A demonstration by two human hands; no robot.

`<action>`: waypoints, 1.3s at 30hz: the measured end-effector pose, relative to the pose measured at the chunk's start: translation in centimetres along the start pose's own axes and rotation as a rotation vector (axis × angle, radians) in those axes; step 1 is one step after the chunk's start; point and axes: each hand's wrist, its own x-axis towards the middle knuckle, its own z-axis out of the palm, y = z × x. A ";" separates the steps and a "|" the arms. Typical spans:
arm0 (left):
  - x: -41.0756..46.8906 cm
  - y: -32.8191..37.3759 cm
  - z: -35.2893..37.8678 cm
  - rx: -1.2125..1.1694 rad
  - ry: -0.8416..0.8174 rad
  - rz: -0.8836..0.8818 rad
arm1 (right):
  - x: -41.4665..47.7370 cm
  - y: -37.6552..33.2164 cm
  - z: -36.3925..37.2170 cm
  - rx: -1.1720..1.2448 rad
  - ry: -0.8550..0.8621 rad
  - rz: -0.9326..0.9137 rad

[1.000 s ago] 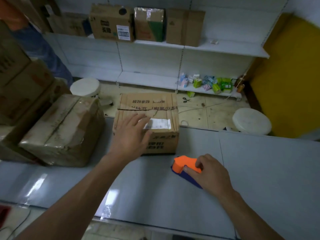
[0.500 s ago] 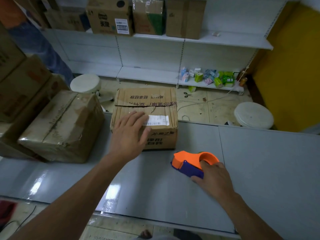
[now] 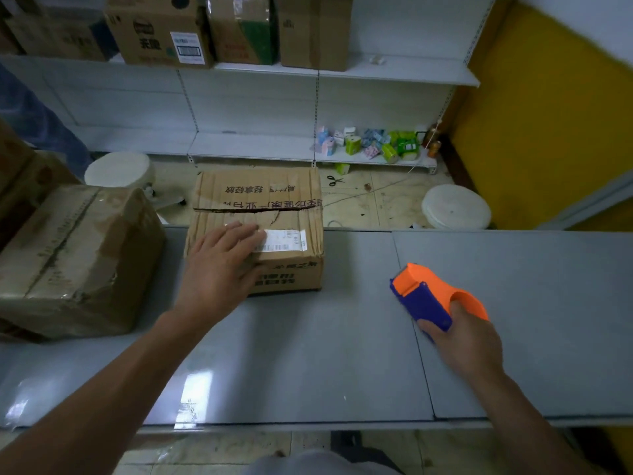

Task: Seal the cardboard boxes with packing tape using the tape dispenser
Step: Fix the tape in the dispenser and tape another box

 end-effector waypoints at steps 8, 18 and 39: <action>-1.5 4.0 -0.1 -0.027 0.053 0.236 | 1.1 2.3 0.4 -0.077 -0.073 0.038; -1.8 6.3 -0.6 -0.355 0.101 0.149 | 1.1 -1.7 -4.6 0.219 0.199 0.064; 2.8 3.8 -0.8 -0.641 -0.042 -0.474 | 4.2 -15.8 -4.3 0.738 -0.212 -0.049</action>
